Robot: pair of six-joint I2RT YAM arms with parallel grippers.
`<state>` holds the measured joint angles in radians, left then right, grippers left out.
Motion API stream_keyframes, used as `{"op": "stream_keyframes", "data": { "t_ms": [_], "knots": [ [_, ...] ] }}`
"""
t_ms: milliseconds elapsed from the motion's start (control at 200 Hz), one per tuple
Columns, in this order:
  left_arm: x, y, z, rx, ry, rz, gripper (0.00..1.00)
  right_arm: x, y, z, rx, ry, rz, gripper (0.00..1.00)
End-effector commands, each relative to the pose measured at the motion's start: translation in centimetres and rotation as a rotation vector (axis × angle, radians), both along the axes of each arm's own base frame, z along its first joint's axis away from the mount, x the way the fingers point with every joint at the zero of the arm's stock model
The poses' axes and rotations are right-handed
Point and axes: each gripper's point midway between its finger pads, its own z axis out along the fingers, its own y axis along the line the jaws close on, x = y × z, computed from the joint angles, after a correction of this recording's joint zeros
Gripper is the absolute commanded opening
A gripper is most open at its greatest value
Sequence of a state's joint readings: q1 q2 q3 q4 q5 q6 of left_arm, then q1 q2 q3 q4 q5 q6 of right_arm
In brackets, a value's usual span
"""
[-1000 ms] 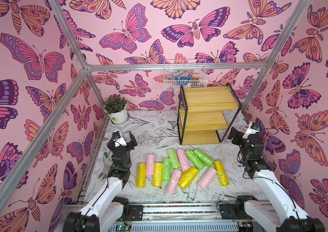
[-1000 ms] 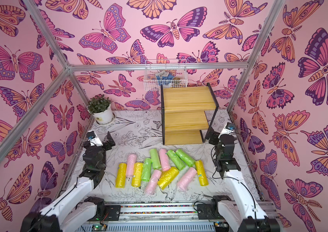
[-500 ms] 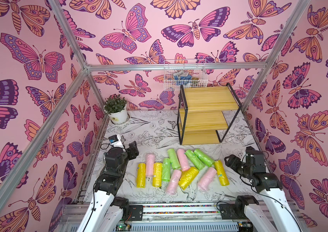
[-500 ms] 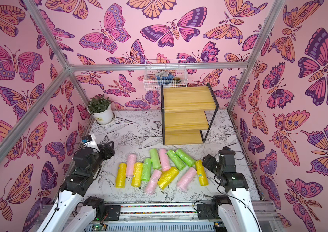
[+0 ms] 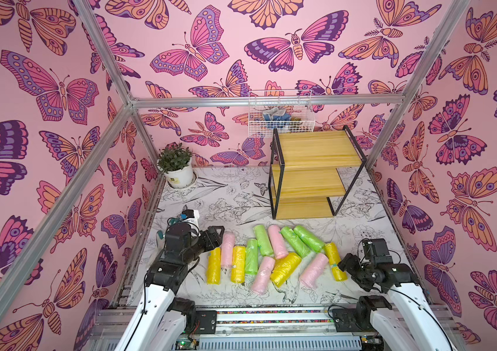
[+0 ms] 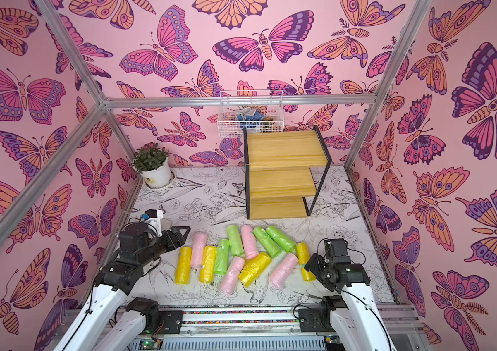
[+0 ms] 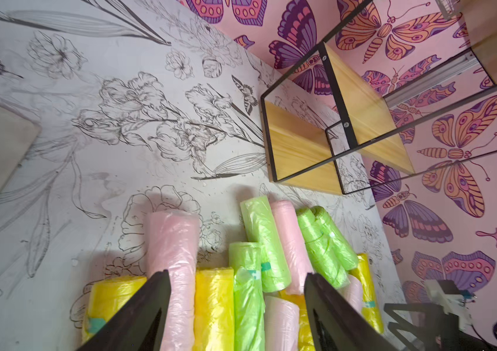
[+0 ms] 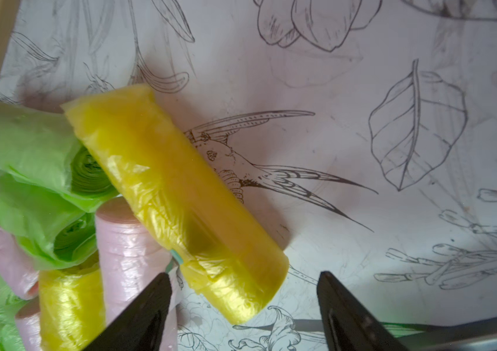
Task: Sort the rolls of trash bags by color and place them on the shelf
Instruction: Pick up the roll of trash bags from the center of the board.
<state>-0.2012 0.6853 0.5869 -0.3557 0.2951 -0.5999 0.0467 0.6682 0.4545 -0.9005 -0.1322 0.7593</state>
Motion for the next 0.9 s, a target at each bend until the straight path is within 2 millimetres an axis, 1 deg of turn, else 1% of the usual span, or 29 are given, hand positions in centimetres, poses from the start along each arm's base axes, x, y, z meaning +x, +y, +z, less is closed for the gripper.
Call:
{"op": "stream_keyframes", "data": {
  "t_ms": [0, 210, 416, 606, 716, 896],
  "knots": [
    [-0.8, -1.5, 0.3, -0.048, 0.044, -0.065, 0.77, -0.1, 0.3, -0.4, -0.008, 0.017, 0.018, 0.79],
    [-0.7, -2.0, 0.1, -0.028, 0.067, -0.059, 0.8, -0.1, 1.1, -1.6, -0.036, 0.035, 0.067, 0.79],
    [-0.4, -2.8, 0.0, -0.035, 0.101, -0.067, 0.81, 0.6, 2.3, -1.8, -0.114, 0.059, 0.159, 0.79],
    [-0.4, -4.1, 0.5, -0.044, 0.12, -0.092, 0.83, 1.0, 1.9, -1.6, -0.165, 0.07, 0.178, 0.7],
    [-0.3, -5.0, 1.2, -0.028, 0.111, -0.117, 0.87, 0.8, 1.6, -1.5, -0.184, 0.069, 0.186, 0.69],
    [-0.2, -6.4, 1.1, 0.001, 0.125, -0.152, 0.92, 0.9, 1.5, -1.6, -0.193, 0.073, 0.186, 0.69]
  ]
}}
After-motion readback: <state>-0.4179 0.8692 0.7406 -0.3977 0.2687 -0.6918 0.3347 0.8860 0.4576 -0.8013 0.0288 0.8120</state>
